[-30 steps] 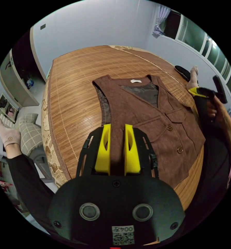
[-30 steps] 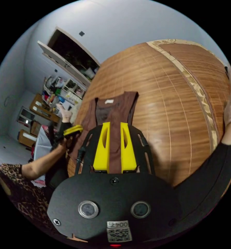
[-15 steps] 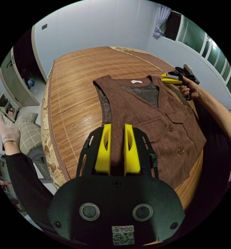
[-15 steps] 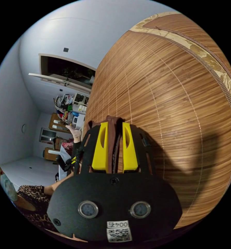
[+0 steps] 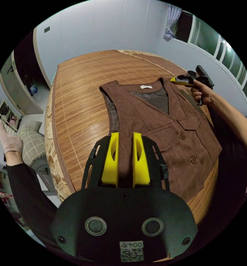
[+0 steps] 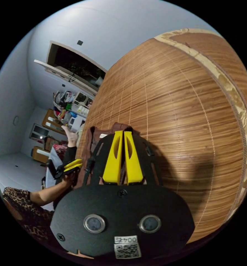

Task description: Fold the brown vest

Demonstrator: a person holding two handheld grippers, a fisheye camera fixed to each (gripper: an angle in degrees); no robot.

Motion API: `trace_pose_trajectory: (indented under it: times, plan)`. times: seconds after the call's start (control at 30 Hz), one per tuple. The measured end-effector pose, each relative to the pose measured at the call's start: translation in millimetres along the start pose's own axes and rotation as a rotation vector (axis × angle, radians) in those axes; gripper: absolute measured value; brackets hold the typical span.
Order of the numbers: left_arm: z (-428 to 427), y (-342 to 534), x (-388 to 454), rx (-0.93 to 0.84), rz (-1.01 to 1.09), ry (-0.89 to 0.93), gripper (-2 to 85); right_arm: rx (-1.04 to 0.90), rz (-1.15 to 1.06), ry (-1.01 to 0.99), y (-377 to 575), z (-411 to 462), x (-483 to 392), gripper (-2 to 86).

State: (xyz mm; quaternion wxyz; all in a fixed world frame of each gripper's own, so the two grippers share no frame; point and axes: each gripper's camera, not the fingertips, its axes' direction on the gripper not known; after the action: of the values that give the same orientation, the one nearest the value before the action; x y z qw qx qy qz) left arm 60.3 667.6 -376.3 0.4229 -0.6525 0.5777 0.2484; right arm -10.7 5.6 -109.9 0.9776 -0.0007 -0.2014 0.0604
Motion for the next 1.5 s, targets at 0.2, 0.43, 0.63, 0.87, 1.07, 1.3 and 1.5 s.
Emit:
trace_pose_trajectory:
  times: [0.2, 0.43, 0.63, 0.87, 1.07, 1.3, 1.5]
  plan:
    - [-1.9, -10.3, 1.9, 0.000, 0.001, -0.002, 7.3, -0.005, -0.030, 0.131, 4.5, 26.2, -16.0, 4.8]
    - [-6.4, -24.6, 3.8, 0.002, 0.005, -0.012, 7.3, -0.007, -0.308, 0.205, 33.9, 32.6, -97.8, 10.7]
    - [-11.5, -39.4, 3.8, 0.000, 0.008, -0.018, 7.2, -0.136, -0.403, 0.276, 83.6, 80.4, -146.5, 13.5]
    - [-19.5, -56.9, 2.2, -0.002, 0.008, -0.020, 7.2, -0.161, -0.425, 0.423, 121.7, 134.6, -161.2, 13.8]
    - [-28.4, -74.2, 1.5, -0.002, 0.015, -0.032, 7.2, -0.151, -0.449, 0.453, 136.7, 152.9, -177.6, 14.7]
    - [-40.9, -96.7, -2.1, 0.001, 0.018, -0.032, 7.2, -0.083, -0.331, 0.461, 173.0, 147.4, -201.0, 16.8]
    - [-51.9, -118.6, -10.0, -0.010, 0.004, -0.005, 7.0, -0.054, -0.305, 0.523, 197.9, 174.5, -193.4, 14.8]
